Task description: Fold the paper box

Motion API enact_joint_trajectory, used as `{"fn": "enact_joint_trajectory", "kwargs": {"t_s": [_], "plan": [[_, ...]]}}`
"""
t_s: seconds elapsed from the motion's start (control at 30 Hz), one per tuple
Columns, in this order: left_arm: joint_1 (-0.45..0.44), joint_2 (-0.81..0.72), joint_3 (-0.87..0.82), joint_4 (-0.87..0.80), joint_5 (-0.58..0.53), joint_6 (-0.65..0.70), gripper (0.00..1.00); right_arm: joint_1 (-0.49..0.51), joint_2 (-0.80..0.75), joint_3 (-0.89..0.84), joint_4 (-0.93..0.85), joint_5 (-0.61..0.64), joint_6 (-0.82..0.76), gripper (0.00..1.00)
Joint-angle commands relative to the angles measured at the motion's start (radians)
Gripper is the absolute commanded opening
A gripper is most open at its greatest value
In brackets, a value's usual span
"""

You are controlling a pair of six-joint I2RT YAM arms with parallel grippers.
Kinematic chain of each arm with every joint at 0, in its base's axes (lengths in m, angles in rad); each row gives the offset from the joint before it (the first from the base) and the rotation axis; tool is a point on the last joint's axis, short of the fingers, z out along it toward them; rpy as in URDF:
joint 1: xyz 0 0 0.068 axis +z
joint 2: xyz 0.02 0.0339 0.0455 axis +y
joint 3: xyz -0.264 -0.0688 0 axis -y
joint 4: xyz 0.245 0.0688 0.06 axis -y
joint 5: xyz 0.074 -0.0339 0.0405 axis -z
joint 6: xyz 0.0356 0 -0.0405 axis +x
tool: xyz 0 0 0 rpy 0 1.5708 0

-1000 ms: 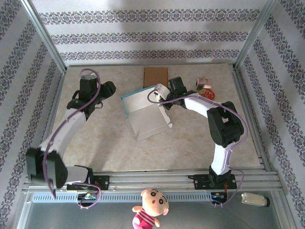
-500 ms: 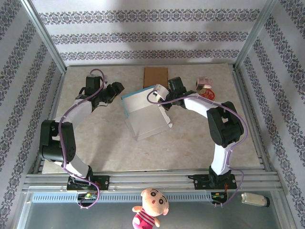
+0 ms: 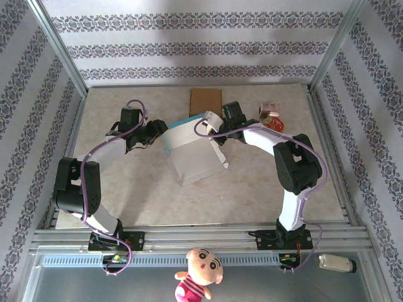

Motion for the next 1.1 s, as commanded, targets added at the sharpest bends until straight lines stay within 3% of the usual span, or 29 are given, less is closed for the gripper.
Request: {"fn": "enact_joint_trajectory", "kwargs": {"t_s": [0.0, 0.23, 0.4, 0.67, 1.07], "plan": [[-0.012, -0.013, -0.026, -0.004, -0.023, 0.030, 0.44, -0.014, -0.072, -0.009, 0.009, -0.052, -0.007, 0.10], [-0.031, -0.028, -0.054, 0.014, -0.026, 0.038, 0.41, -0.045, -0.166, -0.060, 0.008, -0.164, -0.024, 0.18], [-0.048, -0.053, -0.064, 0.022, -0.029, 0.044, 0.41, -0.133, -0.206, -0.067, 0.028, -0.230, -0.058, 0.29], [-0.061, -0.070, -0.062, 0.021, -0.044, 0.055, 0.41, -0.254, -0.105, 0.003, 0.025, -0.304, -0.218, 0.31], [-0.076, -0.091, -0.048, -0.004, -0.073, 0.078, 0.41, -0.212, 0.062, 0.110, -0.022, -0.402, -0.395, 0.38]]}}
